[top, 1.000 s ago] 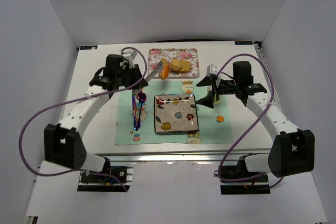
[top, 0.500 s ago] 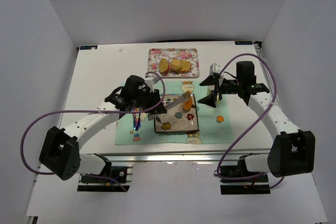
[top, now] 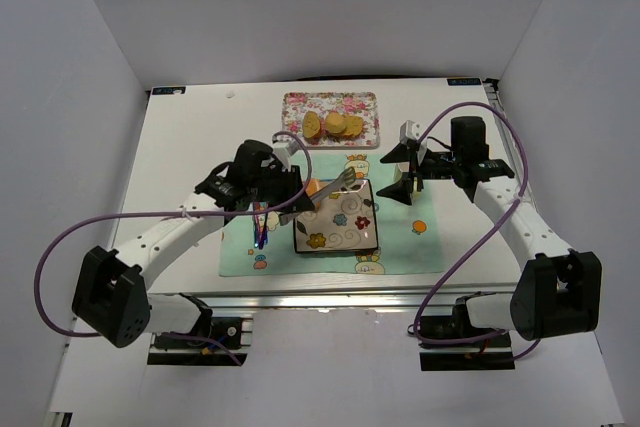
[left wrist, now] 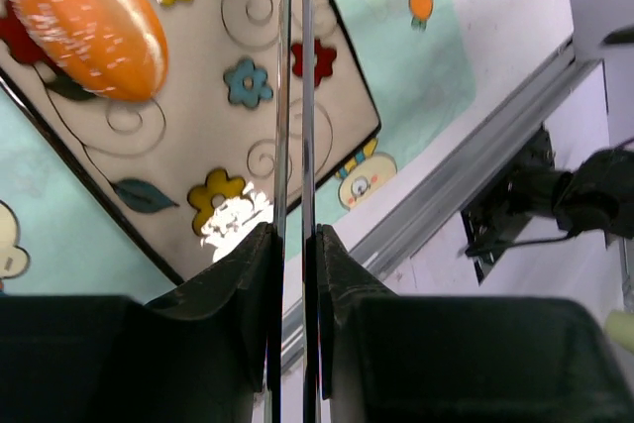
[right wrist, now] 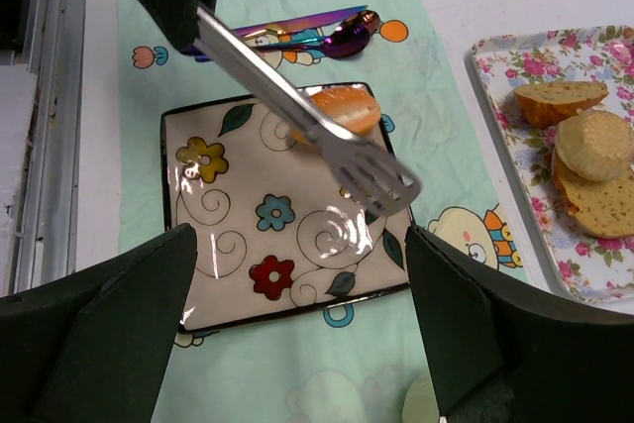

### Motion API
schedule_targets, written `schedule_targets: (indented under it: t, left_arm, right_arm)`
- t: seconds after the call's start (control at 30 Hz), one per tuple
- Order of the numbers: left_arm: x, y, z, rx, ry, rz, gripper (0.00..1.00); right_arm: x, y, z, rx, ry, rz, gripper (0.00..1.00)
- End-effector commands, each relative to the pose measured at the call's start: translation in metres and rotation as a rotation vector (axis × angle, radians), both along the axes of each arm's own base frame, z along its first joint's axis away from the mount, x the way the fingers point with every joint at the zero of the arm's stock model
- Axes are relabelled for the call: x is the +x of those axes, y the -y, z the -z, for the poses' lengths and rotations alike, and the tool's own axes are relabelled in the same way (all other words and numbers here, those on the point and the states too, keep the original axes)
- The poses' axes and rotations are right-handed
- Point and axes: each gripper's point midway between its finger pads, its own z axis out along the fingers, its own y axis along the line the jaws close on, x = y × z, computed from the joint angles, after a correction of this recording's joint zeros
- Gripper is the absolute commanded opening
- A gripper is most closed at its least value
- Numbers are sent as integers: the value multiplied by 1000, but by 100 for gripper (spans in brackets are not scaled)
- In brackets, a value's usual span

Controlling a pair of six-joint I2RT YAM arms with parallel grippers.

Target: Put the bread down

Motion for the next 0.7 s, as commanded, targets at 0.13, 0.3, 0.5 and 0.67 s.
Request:
schedule_targets:
  t: [0.13, 0.3, 0.5, 0.67]
  left_arm:
    - [65, -15, -74, -61, 214, -216, 0]
    - [123, -64, -58, 91, 191, -420, 0]
    - [159, -154, -46, 369, 196, -608, 0]
    - [149, -254, 19, 541, 171, -634, 0]
  right_arm:
    - [-1, -1, -18, 25, 39, -16, 89]
    - [-2, -1, -17, 29, 32, -21, 89]
    - [-1, -1, -17, 27, 42, -23, 89]
    - [-1, -2, -14, 28, 26, -16, 89]
